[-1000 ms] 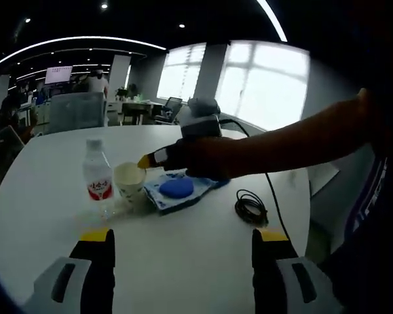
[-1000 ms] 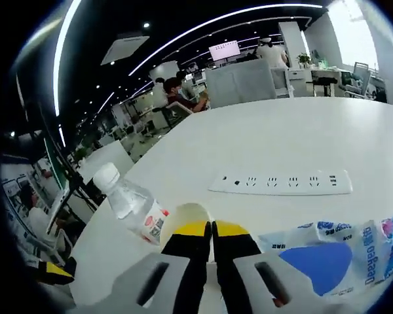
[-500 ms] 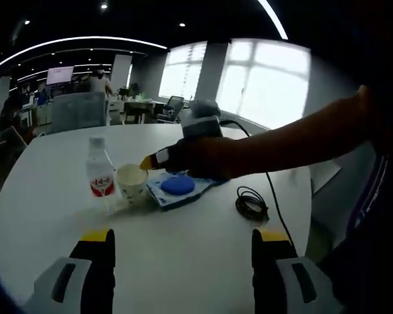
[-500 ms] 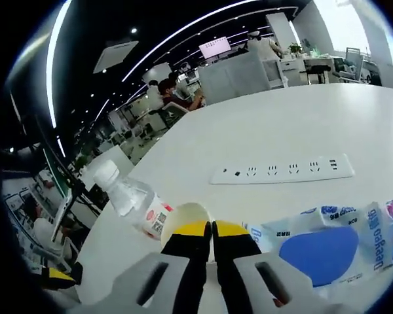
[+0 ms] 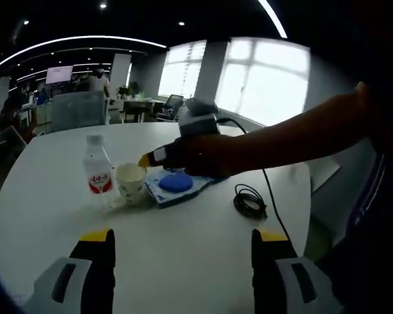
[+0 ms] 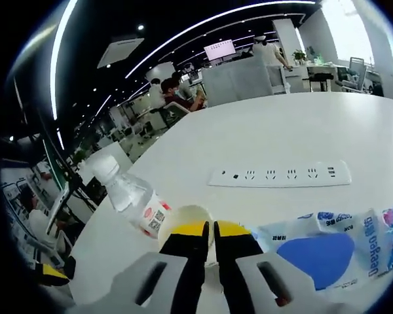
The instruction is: Arrange the tabletop items into an orderly group along one side of the table until the central work area is clear of visible clutter.
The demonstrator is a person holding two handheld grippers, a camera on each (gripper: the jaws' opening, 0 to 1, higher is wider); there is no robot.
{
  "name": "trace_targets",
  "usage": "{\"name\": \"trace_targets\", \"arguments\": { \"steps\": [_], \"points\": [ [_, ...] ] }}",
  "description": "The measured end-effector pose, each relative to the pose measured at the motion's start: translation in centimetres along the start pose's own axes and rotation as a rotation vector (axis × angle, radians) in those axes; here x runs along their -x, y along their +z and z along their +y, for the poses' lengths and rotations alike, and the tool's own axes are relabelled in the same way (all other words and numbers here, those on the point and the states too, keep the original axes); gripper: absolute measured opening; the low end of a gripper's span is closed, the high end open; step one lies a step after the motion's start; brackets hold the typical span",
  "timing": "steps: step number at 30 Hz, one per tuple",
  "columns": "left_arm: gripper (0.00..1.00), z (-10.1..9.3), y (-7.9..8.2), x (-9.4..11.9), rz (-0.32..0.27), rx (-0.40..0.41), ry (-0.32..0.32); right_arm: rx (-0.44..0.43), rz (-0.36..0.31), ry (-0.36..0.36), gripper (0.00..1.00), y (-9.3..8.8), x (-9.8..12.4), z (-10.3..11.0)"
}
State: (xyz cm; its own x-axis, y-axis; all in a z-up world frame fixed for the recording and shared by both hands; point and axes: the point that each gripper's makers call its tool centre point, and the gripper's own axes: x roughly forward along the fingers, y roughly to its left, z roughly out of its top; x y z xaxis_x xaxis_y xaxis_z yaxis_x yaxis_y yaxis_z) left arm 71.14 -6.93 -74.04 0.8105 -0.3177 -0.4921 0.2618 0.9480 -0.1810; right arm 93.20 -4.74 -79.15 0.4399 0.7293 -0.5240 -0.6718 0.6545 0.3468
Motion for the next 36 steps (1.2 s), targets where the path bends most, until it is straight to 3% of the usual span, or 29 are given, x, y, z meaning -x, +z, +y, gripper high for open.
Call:
{"name": "trace_targets", "arguments": {
  "steps": [7,11,17,19,26,36],
  "points": [
    [0.85,-0.3,0.2,0.2,-0.014,-0.004,0.011,0.002,-0.038,0.012,0.22,0.8,0.8,0.6],
    [0.85,-0.2,0.2,0.3,-0.02,0.004,0.018,0.109,-0.048,0.024,0.33,1.0,1.3,0.5],
    [0.86,0.5,0.6,0.6,-0.034,0.012,0.044,0.165,-0.034,0.04,0.43,0.1,3.2,0.8],
    [0.86,0.6,0.7,0.8,-0.036,0.013,0.048,0.193,-0.032,0.042,0.47,0.0,3.4,0.0],
    [0.86,0.3,1.1,0.7,-0.056,0.019,0.074,0.274,-0.033,0.031,0.62,-1.3,7.2,-0.8],
    [0.86,-0.6,1.3,0.2,-0.089,0.064,0.117,0.28,-0.129,0.059,0.83,-1.3,12.8,-0.6]
  ]
}}
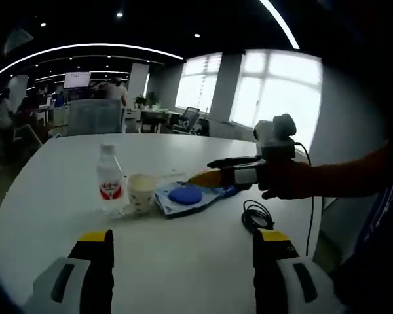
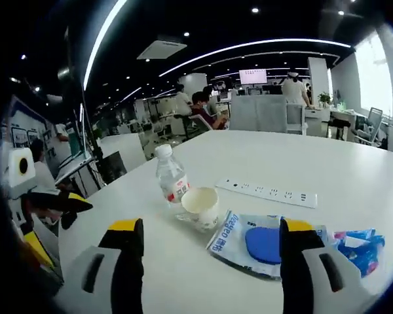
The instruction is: Arrange the tabletop items into an orderly group along one side of the table until the central work area is clear of visible clutter.
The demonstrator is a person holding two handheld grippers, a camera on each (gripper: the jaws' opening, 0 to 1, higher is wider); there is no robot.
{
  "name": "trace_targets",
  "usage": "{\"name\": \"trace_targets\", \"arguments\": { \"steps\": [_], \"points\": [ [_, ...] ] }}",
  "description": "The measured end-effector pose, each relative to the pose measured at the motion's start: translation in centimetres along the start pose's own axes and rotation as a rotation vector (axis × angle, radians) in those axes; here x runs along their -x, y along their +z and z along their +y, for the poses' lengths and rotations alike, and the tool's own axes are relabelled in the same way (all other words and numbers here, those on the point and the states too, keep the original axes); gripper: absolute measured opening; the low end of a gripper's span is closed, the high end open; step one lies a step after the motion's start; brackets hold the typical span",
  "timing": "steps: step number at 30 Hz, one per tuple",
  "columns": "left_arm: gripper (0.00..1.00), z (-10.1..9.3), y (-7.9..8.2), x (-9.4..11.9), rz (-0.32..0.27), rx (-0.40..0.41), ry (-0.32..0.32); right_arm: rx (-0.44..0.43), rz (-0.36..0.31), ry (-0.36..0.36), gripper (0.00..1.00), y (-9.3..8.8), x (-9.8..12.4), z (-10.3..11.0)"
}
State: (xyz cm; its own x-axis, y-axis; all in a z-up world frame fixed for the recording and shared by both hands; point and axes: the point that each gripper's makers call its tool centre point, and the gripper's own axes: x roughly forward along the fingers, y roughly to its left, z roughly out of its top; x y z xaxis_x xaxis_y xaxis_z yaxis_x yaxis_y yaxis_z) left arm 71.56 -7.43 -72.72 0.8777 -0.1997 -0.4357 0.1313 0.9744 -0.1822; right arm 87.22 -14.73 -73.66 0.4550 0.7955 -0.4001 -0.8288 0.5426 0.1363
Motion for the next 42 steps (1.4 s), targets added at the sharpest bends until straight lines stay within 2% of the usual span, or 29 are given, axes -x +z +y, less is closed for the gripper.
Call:
{"name": "trace_targets", "arguments": {
  "steps": [5,9,14,23,29,33,38,42],
  "points": [
    [0.87,-0.1,-0.2,-0.2,0.0,0.007,0.028,0.011,-0.003,-0.01,0.9,-0.5,2.5,0.0],
    [0.89,-1.2,-0.5,-0.4,0.022,-0.024,0.012,0.029,-0.002,-0.022,1.0,-1.2,4.3,-0.4],
    [0.91,-1.9,-0.6,-0.6,0.036,-0.059,-0.01,0.059,-0.005,-0.047,0.99,-1.7,7.3,-0.9],
    [0.94,-2.9,-1.2,-1.1,0.066,-0.086,-0.047,0.049,0.028,-0.099,0.99,-3.3,12.0,-2.7],
    [0.94,-2.9,-1.0,-1.3,0.067,-0.081,-0.055,-0.02,0.045,-0.146,0.99,-4.8,15.3,-4.6],
    [0.94,-3.3,-1.0,-1.6,0.08,-0.089,-0.069,-0.035,0.06,-0.177,0.99,-6.1,17.3,-5.9],
    [0.94,-3.8,-1.0,-2.4,0.092,-0.098,-0.098,-0.087,0.079,-0.212,0.99,-7.8,19.1,-7.3],
    [0.94,-4.7,-0.7,-3.2,0.092,-0.106,-0.117,-0.105,0.065,-0.249,0.99,-8.0,20.2,-8.4]
  ]
}}
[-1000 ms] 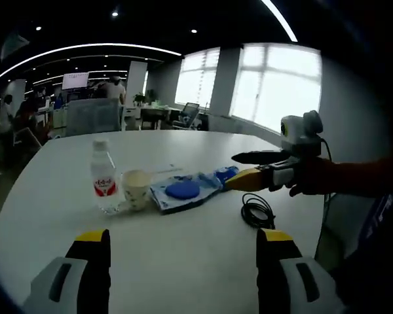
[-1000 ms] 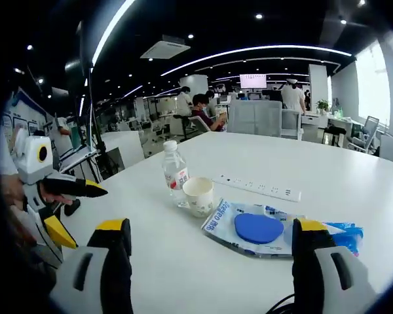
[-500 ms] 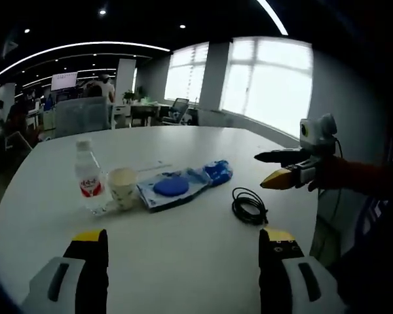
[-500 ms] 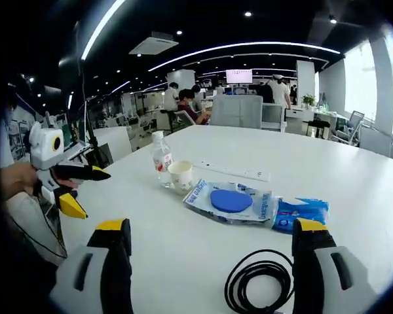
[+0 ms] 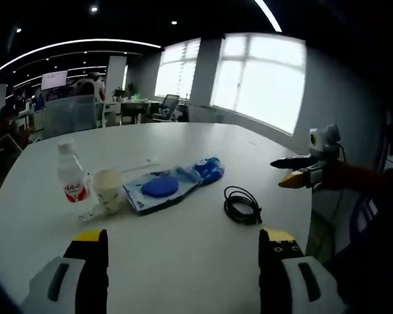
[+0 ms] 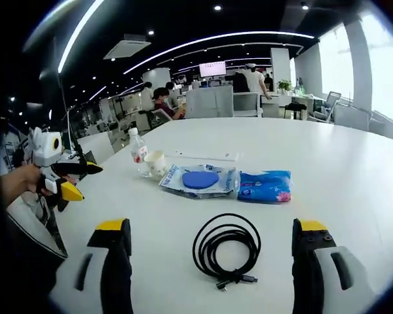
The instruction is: Arrange the tabletop items into an orderly group along one side of the table until the central work area is clear of visible clutter.
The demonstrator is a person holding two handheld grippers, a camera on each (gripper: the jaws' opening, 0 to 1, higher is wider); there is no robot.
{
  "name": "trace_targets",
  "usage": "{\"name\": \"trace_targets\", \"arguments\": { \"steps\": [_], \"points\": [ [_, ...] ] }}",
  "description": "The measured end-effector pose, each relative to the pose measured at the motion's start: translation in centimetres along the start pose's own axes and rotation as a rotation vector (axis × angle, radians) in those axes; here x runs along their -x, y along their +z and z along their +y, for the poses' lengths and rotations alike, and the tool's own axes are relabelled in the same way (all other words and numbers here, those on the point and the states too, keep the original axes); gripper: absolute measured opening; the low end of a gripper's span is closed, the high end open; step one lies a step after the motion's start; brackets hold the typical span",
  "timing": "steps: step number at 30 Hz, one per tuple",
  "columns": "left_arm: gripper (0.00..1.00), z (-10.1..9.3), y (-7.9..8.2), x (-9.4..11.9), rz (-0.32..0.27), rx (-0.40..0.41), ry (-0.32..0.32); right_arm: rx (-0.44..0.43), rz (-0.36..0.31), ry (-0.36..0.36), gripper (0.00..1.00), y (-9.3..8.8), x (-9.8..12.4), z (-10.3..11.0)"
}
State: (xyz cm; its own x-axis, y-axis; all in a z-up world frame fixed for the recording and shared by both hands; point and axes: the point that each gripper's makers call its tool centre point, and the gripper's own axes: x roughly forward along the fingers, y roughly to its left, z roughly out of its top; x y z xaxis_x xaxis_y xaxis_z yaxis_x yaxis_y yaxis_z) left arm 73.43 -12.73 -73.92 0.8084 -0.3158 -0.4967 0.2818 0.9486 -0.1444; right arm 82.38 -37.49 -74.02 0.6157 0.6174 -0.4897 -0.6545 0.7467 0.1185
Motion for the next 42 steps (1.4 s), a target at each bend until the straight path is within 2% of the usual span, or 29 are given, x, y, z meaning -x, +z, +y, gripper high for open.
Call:
{"name": "trace_targets", "arguments": {
  "steps": [4,10,18,23,27,36,42],
  "points": [
    [0.91,-1.6,0.2,-1.6,0.016,-0.028,-0.048,-0.05,-0.015,-0.053,0.97,-0.2,0.3,-1.6],
    [0.87,-3.9,0.5,-3.9,0.042,-0.06,-0.117,-0.071,-0.004,-0.084,0.91,-1.2,0.6,-2.9],
    [0.81,-8.0,0.2,-7.4,0.093,-0.091,-0.198,-0.072,0.064,-0.125,0.82,-3.6,0.4,-4.5],
    [0.76,-9.7,-0.5,-9.7,0.119,-0.073,-0.224,-0.066,0.098,-0.137,0.73,-4.8,0.0,-4.5],
    [0.69,-11.6,-1.1,-11.9,0.145,-0.056,-0.254,-0.106,0.131,-0.157,0.65,-6.2,-0.7,-5.0],
    [0.6,-13.2,-2.6,-16.2,0.19,-0.079,-0.282,-0.158,0.189,-0.189,0.53,-8.5,-2.7,-6.4],
    [0.53,-13.7,-3.1,-17.9,0.21,-0.093,-0.291,-0.183,0.212,-0.193,0.45,-8.9,-3.4,-6.3]
  ]
}}
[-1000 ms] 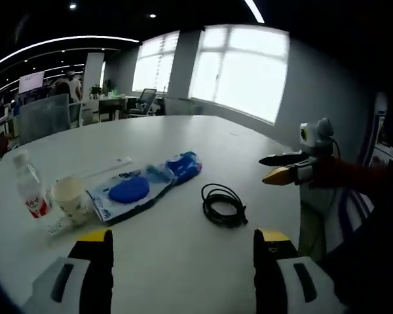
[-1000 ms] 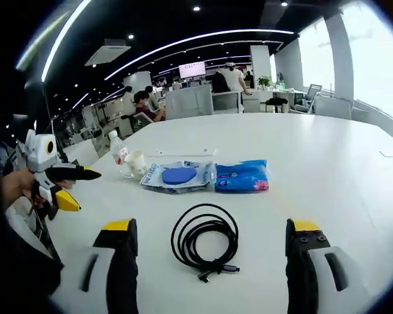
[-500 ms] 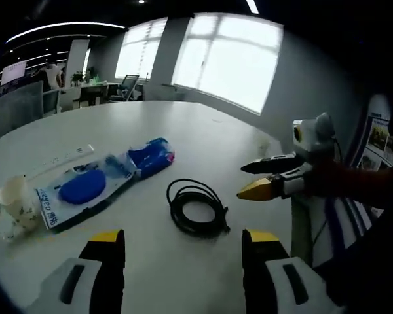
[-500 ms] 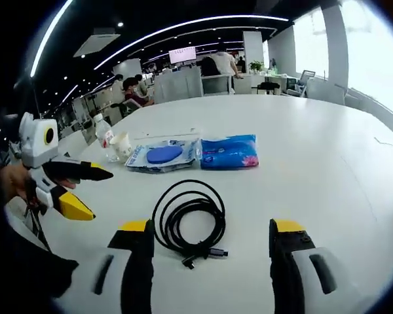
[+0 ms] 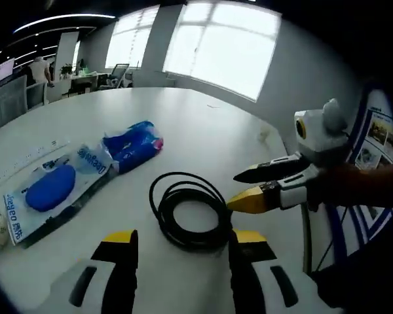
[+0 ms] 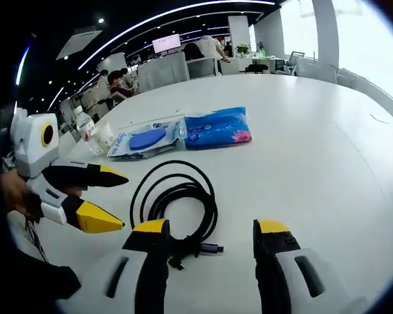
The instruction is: Arrange the tabletop items into an orderly group along one side of the table until the central work area is clear of visible clutter.
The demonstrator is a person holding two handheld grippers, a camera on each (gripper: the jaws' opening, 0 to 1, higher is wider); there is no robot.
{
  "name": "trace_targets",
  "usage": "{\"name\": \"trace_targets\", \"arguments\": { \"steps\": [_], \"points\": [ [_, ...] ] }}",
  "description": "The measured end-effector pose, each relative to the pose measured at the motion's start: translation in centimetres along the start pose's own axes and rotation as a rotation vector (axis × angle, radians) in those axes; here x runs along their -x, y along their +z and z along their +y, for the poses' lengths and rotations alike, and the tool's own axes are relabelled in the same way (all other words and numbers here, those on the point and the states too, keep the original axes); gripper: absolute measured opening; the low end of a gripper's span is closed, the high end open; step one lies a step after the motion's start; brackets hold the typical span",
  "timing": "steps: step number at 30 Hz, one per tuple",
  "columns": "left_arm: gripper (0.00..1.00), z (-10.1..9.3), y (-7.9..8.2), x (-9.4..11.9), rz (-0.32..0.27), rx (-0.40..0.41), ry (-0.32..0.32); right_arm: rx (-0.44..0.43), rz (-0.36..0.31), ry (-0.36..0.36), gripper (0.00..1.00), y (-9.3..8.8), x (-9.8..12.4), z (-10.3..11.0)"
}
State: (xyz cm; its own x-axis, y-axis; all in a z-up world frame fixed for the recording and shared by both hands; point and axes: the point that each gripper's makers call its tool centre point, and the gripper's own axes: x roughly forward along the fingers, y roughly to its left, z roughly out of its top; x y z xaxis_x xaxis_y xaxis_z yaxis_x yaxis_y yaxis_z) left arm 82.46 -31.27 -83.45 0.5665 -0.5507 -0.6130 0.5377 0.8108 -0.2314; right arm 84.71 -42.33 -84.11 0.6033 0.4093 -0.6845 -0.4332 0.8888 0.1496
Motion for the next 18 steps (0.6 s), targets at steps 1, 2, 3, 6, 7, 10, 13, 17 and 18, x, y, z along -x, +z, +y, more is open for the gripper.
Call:
{"name": "trace_targets", "arguments": {
  "steps": [1,2,3,6,7,10,13,17,18],
  "points": [
    [0.52,0.0,-0.1,-0.4,0.008,0.01,-0.006,0.001,0.0,0.001,0.44,-0.1,-0.3,0.0],
    [0.51,0.1,-0.2,-0.7,0.016,0.013,-0.006,0.003,0.001,0.002,0.42,-0.2,-0.5,0.1],
    [0.51,0.2,-0.2,-1.0,0.021,0.011,-0.003,0.005,0.007,0.002,0.41,-0.3,-0.7,0.1],
    [0.46,0.3,-0.3,-1.6,0.035,0.001,0.005,0.003,0.017,-0.003,0.38,-0.8,-1.3,0.1],
    [0.44,0.2,-0.4,-2.0,0.043,0.007,-0.005,0.004,0.014,-0.006,0.37,-0.9,-1.5,0.1],
    [0.38,0.2,-1.0,-2.9,0.077,-0.007,-0.006,0.01,0.028,-0.006,0.31,-1.5,-2.4,0.3],
    [0.32,0.1,-1.2,-3.5,0.082,-0.006,-0.005,-0.004,0.028,-0.006,0.26,-1.5,-2.8,0.5],
    [0.29,-0.2,-1.9,-4.3,0.103,0.023,-0.011,-0.01,0.046,-0.027,0.15,-1.6,-3.3,0.4],
    [0.29,-0.4,-1.8,-4.4,0.1,0.04,-0.018,-0.008,0.046,-0.019,0.13,-1.6,-3.3,0.7]
  ]
}}
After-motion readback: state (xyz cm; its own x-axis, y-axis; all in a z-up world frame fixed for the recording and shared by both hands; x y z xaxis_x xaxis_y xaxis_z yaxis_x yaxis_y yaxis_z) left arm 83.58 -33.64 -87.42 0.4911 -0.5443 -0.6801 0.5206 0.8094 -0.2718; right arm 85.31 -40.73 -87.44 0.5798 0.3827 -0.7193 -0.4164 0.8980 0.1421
